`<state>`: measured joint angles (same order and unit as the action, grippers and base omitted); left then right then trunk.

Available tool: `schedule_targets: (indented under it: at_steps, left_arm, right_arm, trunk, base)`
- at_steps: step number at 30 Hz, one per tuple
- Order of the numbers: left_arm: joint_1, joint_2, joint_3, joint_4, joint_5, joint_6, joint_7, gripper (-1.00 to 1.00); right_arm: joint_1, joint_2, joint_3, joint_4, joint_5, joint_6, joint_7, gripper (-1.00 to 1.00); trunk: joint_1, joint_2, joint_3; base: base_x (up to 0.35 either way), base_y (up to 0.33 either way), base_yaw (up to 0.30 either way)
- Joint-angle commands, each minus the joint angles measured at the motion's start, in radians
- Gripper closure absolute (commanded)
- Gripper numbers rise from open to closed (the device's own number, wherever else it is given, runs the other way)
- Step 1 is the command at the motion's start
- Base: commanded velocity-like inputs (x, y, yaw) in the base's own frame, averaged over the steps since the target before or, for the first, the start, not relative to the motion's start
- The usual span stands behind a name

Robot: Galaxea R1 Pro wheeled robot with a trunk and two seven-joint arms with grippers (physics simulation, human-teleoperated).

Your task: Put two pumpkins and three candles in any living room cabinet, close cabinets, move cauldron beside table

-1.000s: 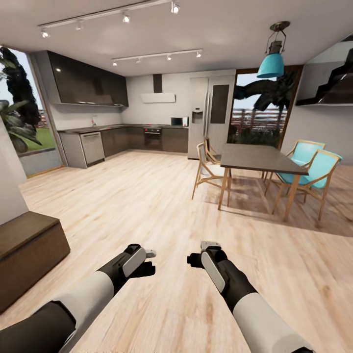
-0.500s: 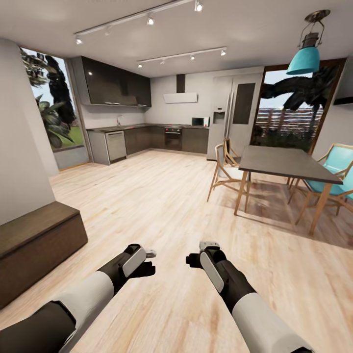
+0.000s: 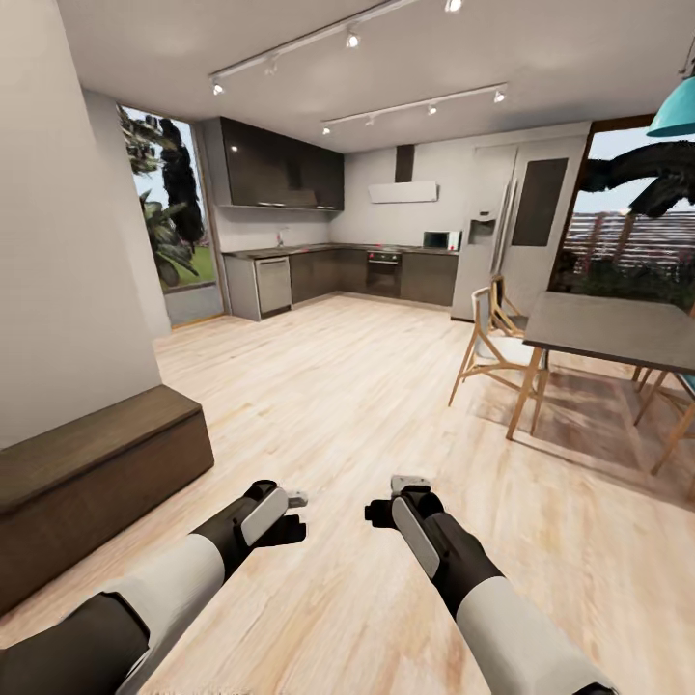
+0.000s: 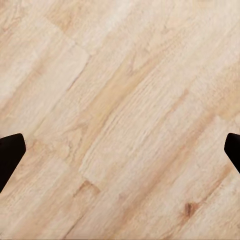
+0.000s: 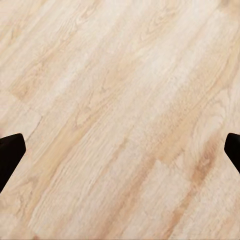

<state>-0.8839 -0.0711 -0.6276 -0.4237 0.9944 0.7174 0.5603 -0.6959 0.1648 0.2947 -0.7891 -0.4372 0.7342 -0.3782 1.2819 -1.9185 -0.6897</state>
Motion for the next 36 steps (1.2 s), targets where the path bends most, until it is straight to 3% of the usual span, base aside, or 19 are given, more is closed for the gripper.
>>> schedule_targets:
  at_steps: [1, 16, 19, 25, 28, 32, 36]
  left_arm:
    - [-0.001, 0.001, -0.007, -0.001, 0.011, 0.001, 0.009, -1.0]
    - [-0.001, 0.004, -0.007, -0.001, 0.012, 0.002, 0.006, -1.0]
    - [-0.001, 0.021, -0.007, -0.001, 0.016, 0.003, 0.004, -1.0]
    - [-0.001, 0.079, -0.006, -0.001, 0.074, 0.006, -0.046, -1.0]
    - [-0.001, 0.128, -0.006, 0.0, 0.094, 0.008, -0.106, -1.0]
    - [-0.001, 0.151, -0.006, 0.0, 0.101, 0.009, -0.137, -1.0]
    - [-0.001, 0.156, -0.006, 0.0, 0.103, 0.008, -0.144, -1.0]
  right_arm:
    - [-0.001, -0.001, 0.003, -0.001, -0.011, 0.002, -0.01, -1.0]
    - [-0.001, -0.001, 0.003, -0.001, -0.011, 0.002, -0.01, -1.0]
    - [-0.001, -0.001, 0.003, -0.001, -0.011, 0.002, -0.01, -1.0]
    - [-0.001, -0.001, 0.003, -0.001, -0.011, 0.002, -0.01, -1.0]
    - [-0.001, -0.001, 0.003, -0.001, -0.011, 0.002, -0.01, -1.0]
    - [-0.001, -0.001, 0.003, -0.001, -0.011, 0.002, -0.01, -1.0]
    - [-0.001, -0.001, 0.003, -0.001, -0.011, 0.002, -0.01, -1.0]
  trunk:
    - [0.0, -0.001, -0.001]
    - [0.0, -0.001, -0.001]
    - [0.0, -0.001, -0.001]
    - [0.0, -0.001, -0.001]
    - [0.0, -0.001, -0.001]
    - [0.0, -0.001, -0.001]
    - [0.0, -0.001, -0.001]
  base:
    - [0.008, -0.001, 0.29]
    - [-0.024, 0.041, 0.29]
    - [-0.005, 0.012, 0.29]
    - [-0.001, 0.003, 0.29]
    - [0.0, 0.001, 0.29]
    - [0.0, 0.0, 0.29]
    - [0.0, 0.021, 0.29]
